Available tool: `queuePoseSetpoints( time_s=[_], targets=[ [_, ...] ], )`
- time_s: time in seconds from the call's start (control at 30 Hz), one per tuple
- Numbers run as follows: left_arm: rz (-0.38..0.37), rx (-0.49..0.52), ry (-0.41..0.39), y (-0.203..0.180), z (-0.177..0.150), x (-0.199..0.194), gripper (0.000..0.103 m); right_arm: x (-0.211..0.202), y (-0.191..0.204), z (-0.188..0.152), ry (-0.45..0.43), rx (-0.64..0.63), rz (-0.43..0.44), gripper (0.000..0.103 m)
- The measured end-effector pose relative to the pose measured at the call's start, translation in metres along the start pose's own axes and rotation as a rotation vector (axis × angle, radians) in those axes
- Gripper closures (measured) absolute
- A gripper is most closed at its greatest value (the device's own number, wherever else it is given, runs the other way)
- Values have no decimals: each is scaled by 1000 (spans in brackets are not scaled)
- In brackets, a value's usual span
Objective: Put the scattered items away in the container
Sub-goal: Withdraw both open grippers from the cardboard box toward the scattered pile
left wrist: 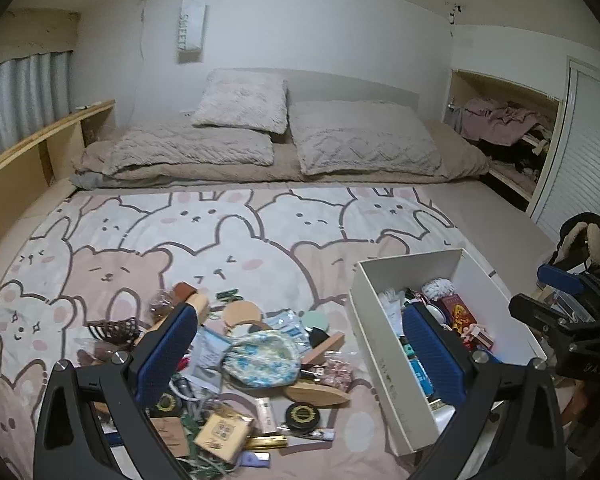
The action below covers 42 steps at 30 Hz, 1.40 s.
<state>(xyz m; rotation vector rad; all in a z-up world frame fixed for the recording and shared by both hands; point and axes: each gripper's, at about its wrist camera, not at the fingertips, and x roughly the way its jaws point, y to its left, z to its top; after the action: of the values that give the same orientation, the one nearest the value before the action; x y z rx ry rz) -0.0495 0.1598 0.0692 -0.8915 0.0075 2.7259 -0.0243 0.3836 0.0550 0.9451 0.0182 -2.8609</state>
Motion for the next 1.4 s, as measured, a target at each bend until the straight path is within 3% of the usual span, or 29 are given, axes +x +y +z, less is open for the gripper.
queuePoseSetpoints(
  time_s=[1.0, 1.4],
  targets=[
    [64, -28, -108, 87, -2, -85, 0, -24, 103, 23, -92, -31, 152, 14],
    [100, -65, -116, 128, -17, -92, 0, -10, 133, 13, -100, -36, 203, 14]
  ],
)
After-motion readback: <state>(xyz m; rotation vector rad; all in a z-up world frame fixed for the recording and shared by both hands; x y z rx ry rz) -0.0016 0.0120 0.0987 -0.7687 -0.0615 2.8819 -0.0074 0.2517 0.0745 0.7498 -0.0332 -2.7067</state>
